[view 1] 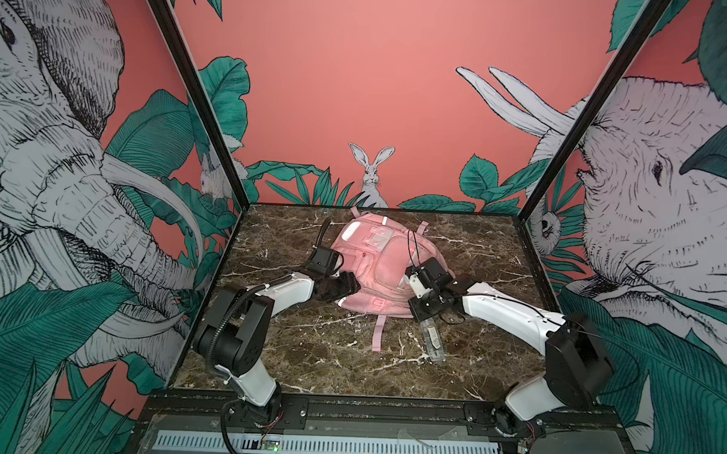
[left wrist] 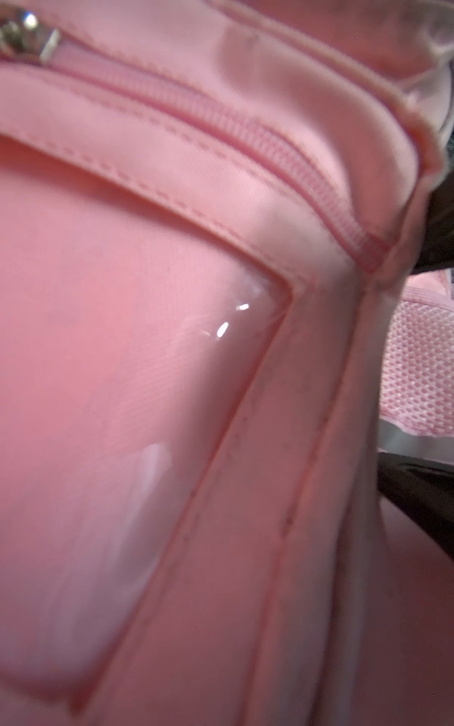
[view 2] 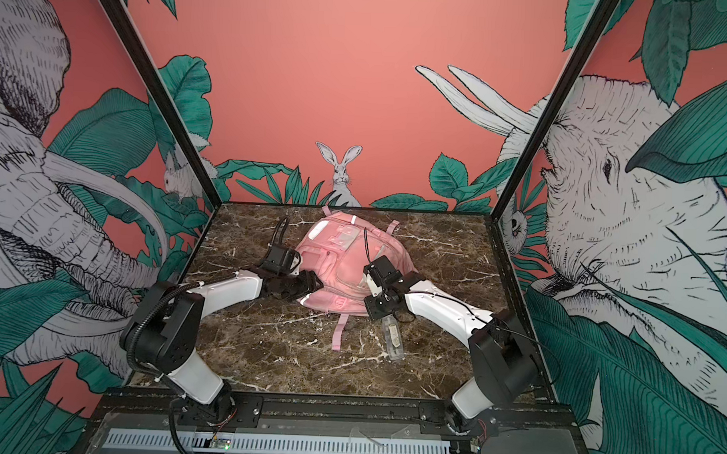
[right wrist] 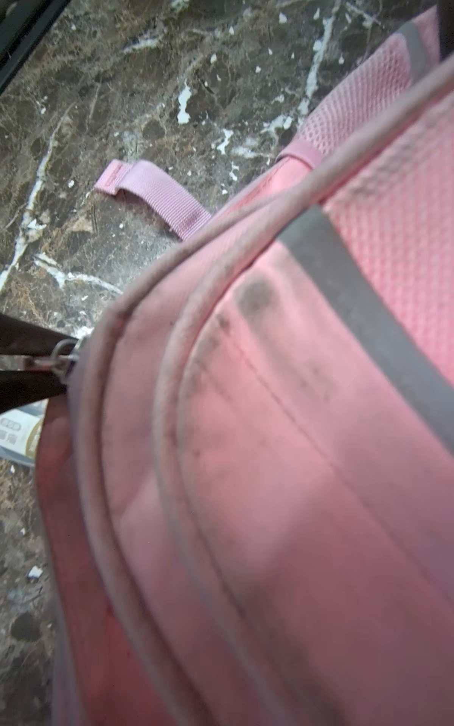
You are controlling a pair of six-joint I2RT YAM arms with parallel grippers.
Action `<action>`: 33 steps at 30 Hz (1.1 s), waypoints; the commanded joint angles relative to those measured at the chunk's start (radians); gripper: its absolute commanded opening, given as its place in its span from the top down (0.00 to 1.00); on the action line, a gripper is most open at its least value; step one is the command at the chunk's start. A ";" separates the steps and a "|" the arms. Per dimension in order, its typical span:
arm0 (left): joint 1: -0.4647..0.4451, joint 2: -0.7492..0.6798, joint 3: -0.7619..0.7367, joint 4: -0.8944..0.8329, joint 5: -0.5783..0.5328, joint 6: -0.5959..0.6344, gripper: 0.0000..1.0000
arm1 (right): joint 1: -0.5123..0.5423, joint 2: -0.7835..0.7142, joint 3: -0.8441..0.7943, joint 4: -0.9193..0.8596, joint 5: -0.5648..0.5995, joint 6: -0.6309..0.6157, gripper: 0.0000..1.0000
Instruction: Pack the student bag
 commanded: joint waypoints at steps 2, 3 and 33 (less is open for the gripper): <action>0.049 0.066 0.033 -0.065 -0.145 -0.014 0.30 | -0.010 0.003 -0.001 -0.157 0.147 -0.010 1.00; 0.051 0.070 0.038 -0.067 -0.147 -0.014 0.30 | -0.013 0.007 -0.003 -0.165 0.168 -0.009 1.00; 0.160 0.175 0.212 -0.106 -0.131 -0.014 0.29 | 0.003 0.088 0.031 -0.067 0.075 0.026 1.00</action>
